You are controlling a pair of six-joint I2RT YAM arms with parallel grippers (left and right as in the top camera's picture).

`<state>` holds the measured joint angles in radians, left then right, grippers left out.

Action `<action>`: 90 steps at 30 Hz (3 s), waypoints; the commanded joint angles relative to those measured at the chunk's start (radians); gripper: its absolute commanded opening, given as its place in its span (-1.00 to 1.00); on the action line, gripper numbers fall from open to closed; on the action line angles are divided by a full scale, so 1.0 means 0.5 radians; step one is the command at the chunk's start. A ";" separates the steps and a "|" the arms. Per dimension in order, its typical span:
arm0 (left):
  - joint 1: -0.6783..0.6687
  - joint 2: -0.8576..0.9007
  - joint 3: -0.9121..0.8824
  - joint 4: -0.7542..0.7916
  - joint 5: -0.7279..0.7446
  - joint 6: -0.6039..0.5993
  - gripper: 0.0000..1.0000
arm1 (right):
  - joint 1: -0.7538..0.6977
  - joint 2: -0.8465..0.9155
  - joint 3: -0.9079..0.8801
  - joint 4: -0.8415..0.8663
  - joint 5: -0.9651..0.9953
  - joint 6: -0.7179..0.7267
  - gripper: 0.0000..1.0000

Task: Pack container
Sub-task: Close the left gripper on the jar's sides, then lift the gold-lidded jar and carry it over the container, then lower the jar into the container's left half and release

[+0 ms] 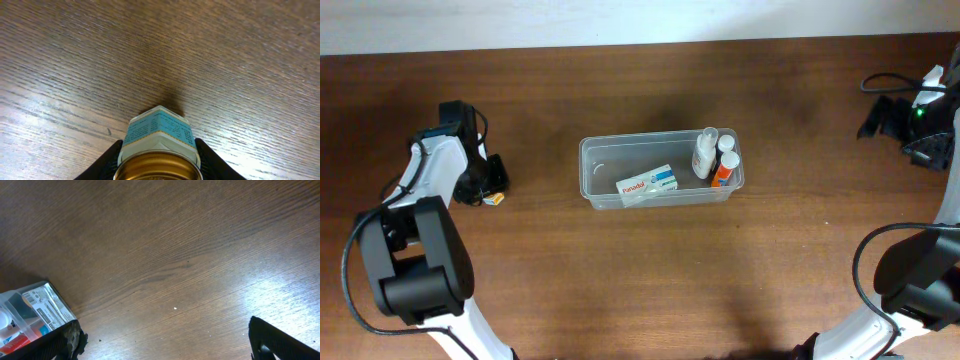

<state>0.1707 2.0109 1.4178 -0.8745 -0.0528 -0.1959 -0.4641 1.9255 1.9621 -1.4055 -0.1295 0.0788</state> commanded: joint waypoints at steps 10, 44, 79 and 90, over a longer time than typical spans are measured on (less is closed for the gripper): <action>-0.044 -0.419 0.050 -0.104 0.024 0.013 -0.50 | -0.002 -0.031 0.005 0.001 -0.011 0.014 0.97; -1.257 -0.940 0.050 0.282 0.061 0.012 -0.48 | -0.002 -0.031 0.005 0.001 -0.011 0.014 0.97; -1.256 -0.078 0.048 0.379 0.060 0.012 -0.46 | -0.002 -0.031 0.005 0.001 -0.011 0.014 0.97; -1.256 -0.065 0.048 0.420 -0.040 0.012 -0.24 | -0.002 -0.031 0.005 0.001 -0.011 0.014 0.97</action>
<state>-0.4545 1.9659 1.4193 -0.6849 -0.0277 -0.1955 -0.4641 1.9251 1.9621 -1.4055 -0.1295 0.0792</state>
